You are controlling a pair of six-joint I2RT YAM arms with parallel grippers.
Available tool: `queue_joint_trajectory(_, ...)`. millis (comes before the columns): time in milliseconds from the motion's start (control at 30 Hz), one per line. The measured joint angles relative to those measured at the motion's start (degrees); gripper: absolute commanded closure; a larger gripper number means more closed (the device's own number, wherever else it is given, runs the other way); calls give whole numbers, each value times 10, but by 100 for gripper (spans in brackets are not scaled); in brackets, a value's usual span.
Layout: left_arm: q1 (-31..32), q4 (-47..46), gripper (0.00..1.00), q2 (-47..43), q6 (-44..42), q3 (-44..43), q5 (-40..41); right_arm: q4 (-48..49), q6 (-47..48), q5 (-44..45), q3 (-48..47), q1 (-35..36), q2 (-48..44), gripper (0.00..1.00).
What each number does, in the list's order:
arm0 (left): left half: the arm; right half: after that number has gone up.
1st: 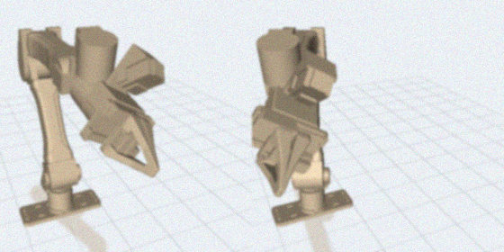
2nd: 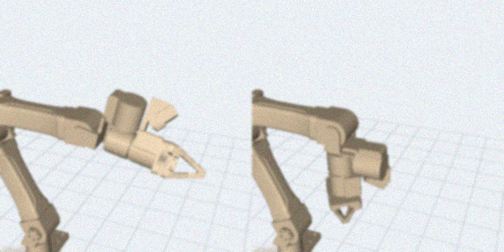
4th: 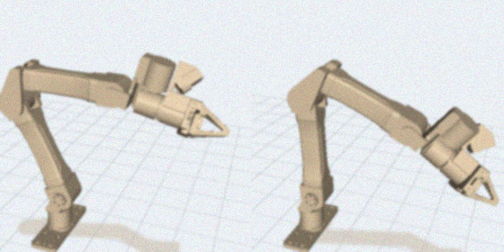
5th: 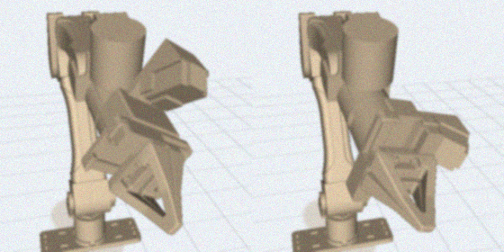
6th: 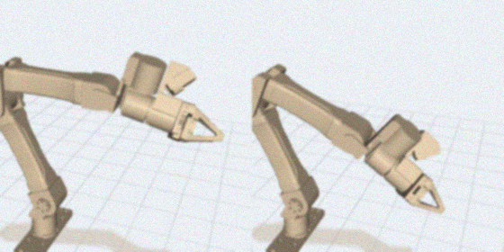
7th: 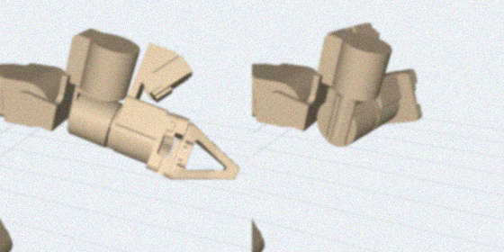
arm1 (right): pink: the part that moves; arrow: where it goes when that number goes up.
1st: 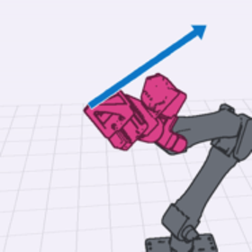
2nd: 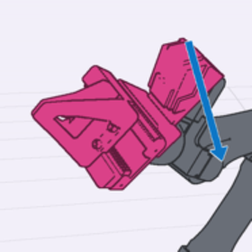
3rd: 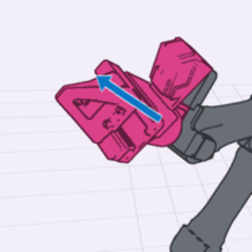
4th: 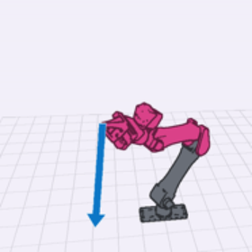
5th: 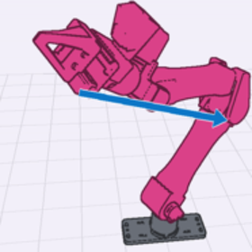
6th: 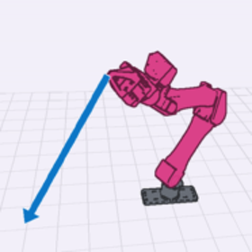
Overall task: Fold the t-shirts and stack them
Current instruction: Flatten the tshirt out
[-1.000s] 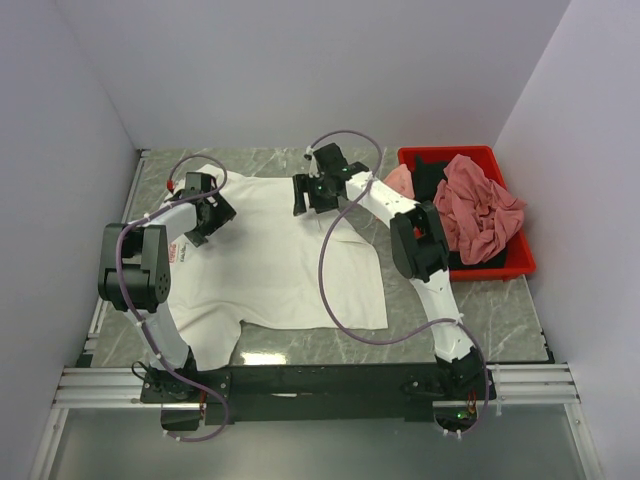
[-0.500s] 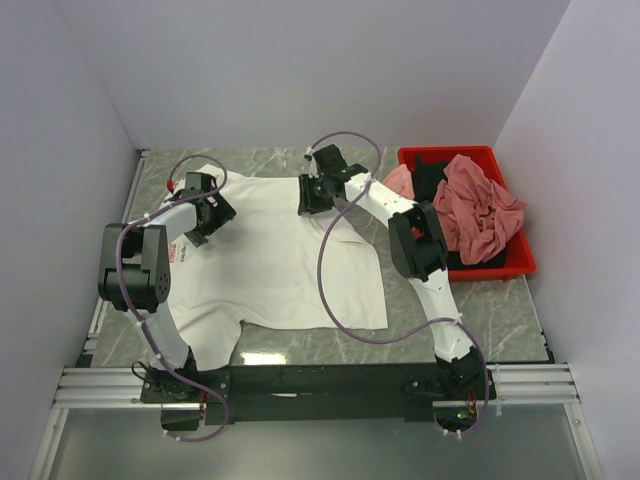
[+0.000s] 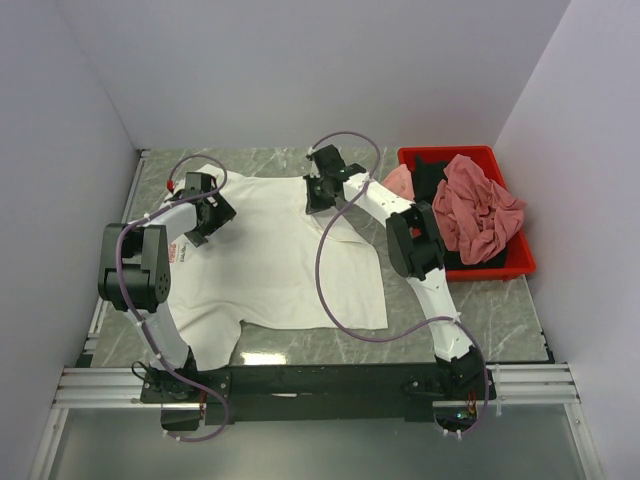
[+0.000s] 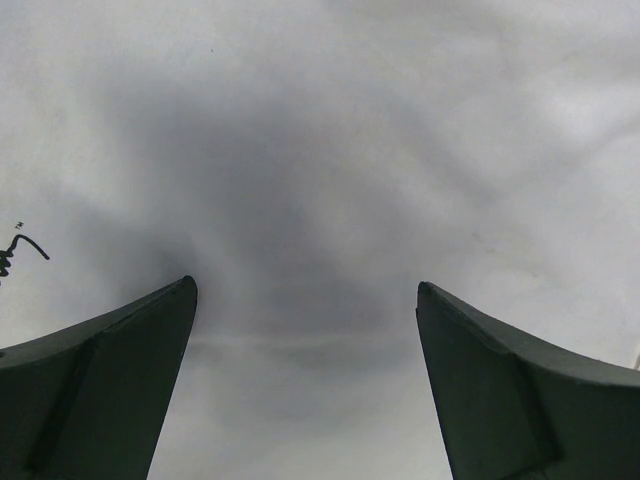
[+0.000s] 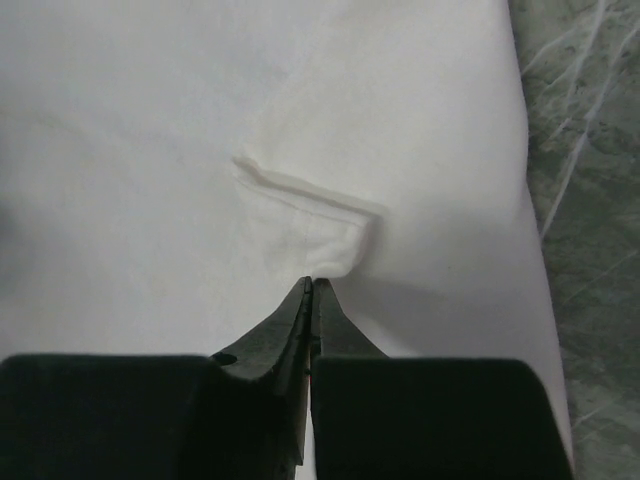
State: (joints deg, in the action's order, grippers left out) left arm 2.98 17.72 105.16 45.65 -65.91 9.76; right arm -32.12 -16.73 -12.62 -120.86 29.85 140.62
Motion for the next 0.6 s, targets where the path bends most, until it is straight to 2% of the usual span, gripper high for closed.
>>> queue_joint_trajectory(233,0,0,0,0,0,0,0,6,2,12,0,0,0,100)
queue_joint_trajectory(400,0,0,1,0,0,0,0,9,14,52,0,-4,0,100)
queue_joint_trajectory(600,0,6,1,4,-2,-6,-1,6,36,85,-9,-33,0,100)
